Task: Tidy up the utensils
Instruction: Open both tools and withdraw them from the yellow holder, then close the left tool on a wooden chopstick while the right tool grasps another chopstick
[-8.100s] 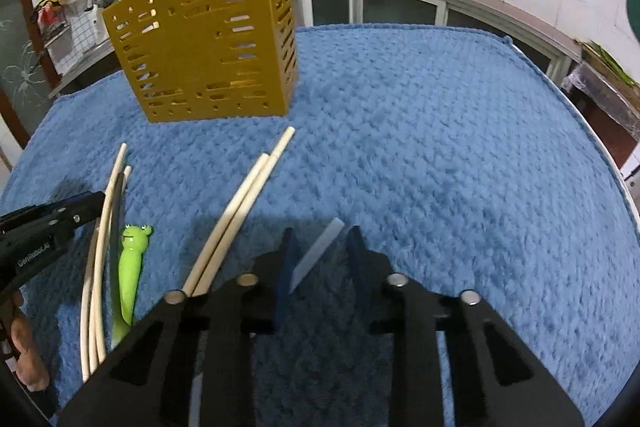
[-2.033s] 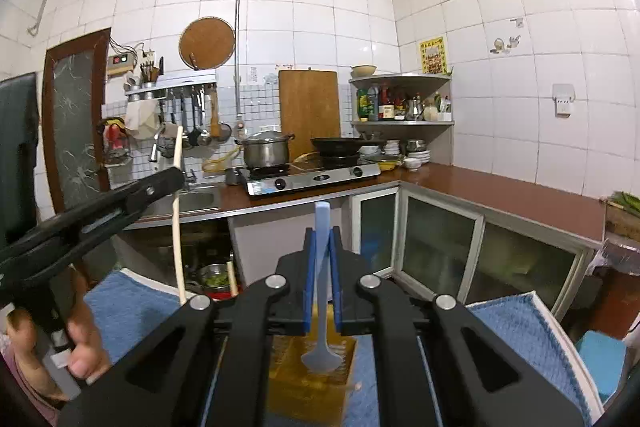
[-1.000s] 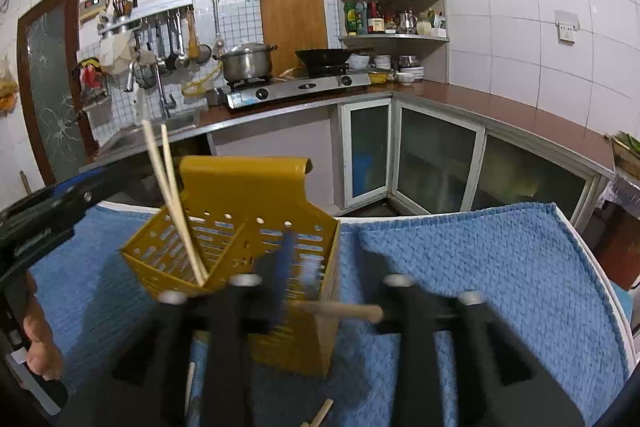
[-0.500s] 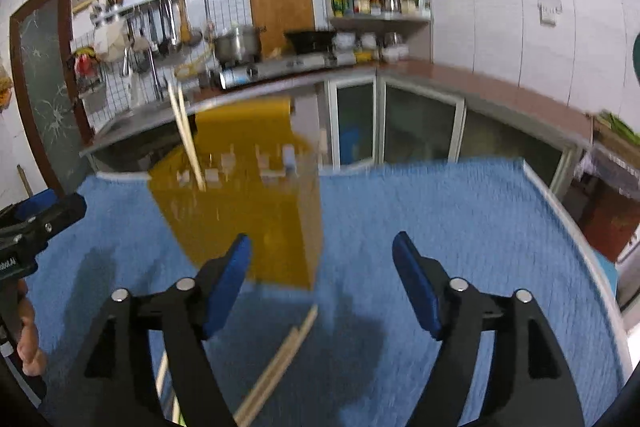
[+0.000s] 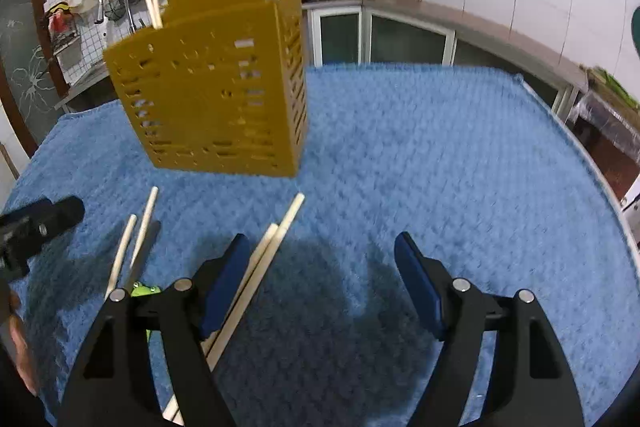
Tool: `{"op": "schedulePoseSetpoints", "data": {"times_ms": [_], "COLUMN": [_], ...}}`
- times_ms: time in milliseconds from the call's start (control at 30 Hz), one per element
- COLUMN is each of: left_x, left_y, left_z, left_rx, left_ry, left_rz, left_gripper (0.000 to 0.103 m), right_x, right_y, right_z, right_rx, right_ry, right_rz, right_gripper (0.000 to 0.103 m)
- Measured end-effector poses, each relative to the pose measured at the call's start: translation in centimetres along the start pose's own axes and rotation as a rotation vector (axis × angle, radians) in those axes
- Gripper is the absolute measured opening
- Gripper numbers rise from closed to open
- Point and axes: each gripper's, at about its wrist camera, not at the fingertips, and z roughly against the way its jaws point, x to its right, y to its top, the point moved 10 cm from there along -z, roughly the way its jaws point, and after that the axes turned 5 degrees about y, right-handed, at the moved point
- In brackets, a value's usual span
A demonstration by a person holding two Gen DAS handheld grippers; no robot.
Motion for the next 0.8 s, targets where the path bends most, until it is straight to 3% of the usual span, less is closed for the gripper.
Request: {"op": "schedulePoseSetpoints", "data": {"times_ms": [200, 300, 533, 667, 800], "left_x": [1.3, 1.6, 2.4, 2.9, 3.8], "left_y": [-1.4, -1.8, -2.2, -2.0, -1.7], "left_z": [-1.9, -2.3, -3.0, -3.3, -3.8], "left_rx": [-0.078, -0.092, -0.115, -0.125, -0.134], "left_ry": [-0.008, -0.009, 0.03, 0.045, 0.073], "left_rz": [-0.031, -0.041, -0.092, -0.108, -0.139], "left_gripper": [0.066, 0.061, 0.05, 0.046, 0.03], "right_x": [-0.1, 0.0, -0.7, -1.8, -2.5], "right_y": [-0.6, -0.5, -0.7, -0.6, -0.2], "right_z": [-1.4, -1.5, -2.0, -2.4, -2.9], "right_rx": [-0.041, -0.05, -0.081, -0.102, -0.125], "right_ry": [-0.017, -0.007, -0.014, -0.035, -0.015], "right_rz": [0.005, -0.009, 0.015, 0.049, 0.056], "right_gripper": [0.072, 0.059, 0.052, 0.04, 0.022]}}
